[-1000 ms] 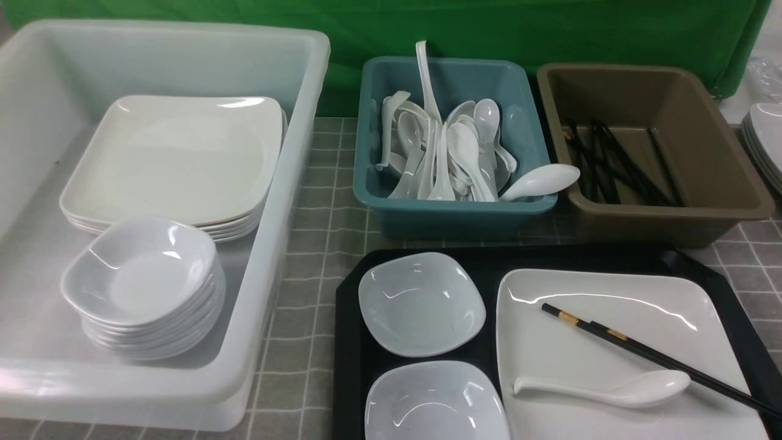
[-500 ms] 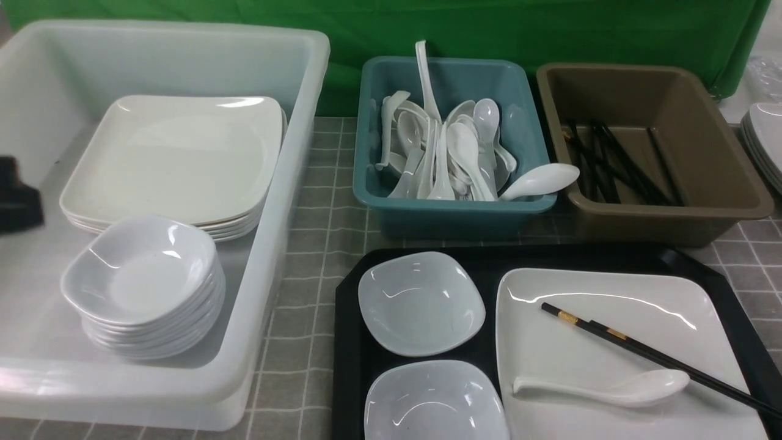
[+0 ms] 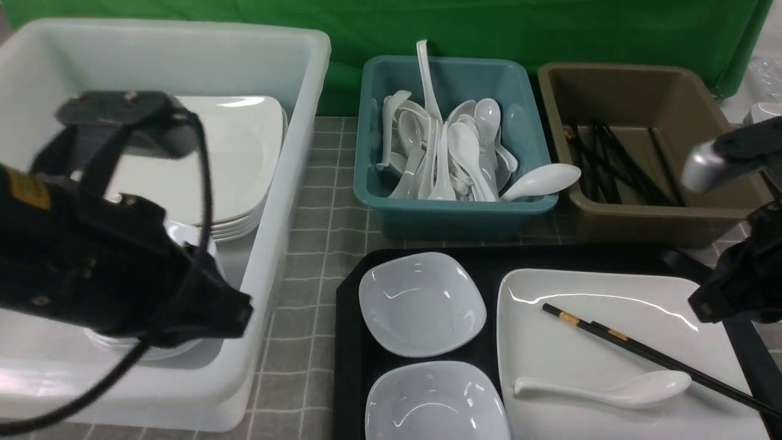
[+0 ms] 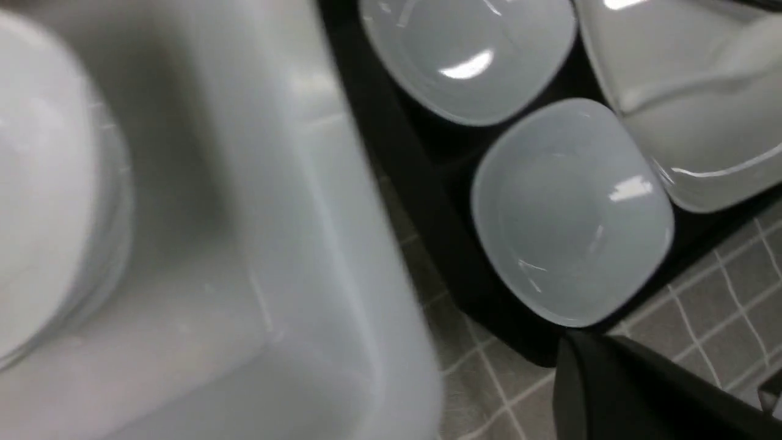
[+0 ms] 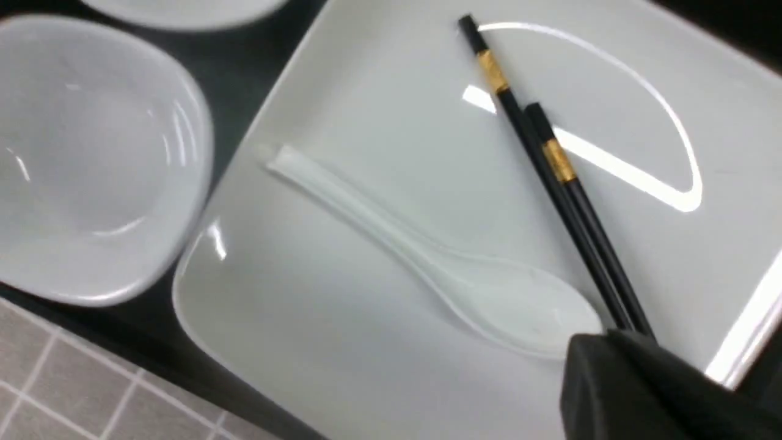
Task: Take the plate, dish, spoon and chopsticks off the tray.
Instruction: Use the right arm to grab a pair of chopsticks from the plate
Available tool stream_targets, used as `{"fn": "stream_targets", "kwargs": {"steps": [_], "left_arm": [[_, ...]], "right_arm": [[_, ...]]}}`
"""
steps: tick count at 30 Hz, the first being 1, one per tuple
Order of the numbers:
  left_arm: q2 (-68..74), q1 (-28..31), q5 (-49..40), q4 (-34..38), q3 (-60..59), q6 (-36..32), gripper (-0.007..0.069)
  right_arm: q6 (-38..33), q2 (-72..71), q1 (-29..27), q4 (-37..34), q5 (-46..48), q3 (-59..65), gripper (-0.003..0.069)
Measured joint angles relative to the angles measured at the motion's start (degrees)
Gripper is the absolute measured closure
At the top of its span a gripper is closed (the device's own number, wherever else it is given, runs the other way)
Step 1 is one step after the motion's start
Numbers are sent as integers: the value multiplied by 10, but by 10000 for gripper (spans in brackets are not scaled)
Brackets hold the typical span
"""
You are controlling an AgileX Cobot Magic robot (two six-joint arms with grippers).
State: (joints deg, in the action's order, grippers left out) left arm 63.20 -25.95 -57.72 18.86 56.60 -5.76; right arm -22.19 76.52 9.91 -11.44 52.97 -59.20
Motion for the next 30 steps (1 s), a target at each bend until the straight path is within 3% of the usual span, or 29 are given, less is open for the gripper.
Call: {"fn": "stream_targets", "kwargs": {"steps": [4,5,6,8,10,16,23,25,29,30], "left_arm": [[42,-99,40,-5,0,25,624],[53,-116,50,-5,0,27,624],[55,-116,52,-5,0,27,624],[78,-144,75,-7,0,25,624],[93,-158,90,-7,0,16,624],[110,-160,113,-7,0,10,624],[110,-160,145,-8,0,-16,624],[112,-160,161,-13,0,-18,624],[122,-160,209,-17,0,-18,624],[123,-160,215,-17,0,-18,624]], "right_arm": [[-26,100,1,-3,-18,-5,484],[-33,124,2,-3,-27,-5,417],[-35,128,2,-3,-29,-5,406],[-48,169,8,-2,-61,-5,275],[-51,195,11,-1,-101,-5,199],[-54,230,11,8,-170,-5,143],[-55,260,11,40,-166,-7,162],[-55,261,11,43,-164,-9,225],[-57,263,11,46,-162,-11,526],[-57,263,11,44,-161,-11,547]]}}
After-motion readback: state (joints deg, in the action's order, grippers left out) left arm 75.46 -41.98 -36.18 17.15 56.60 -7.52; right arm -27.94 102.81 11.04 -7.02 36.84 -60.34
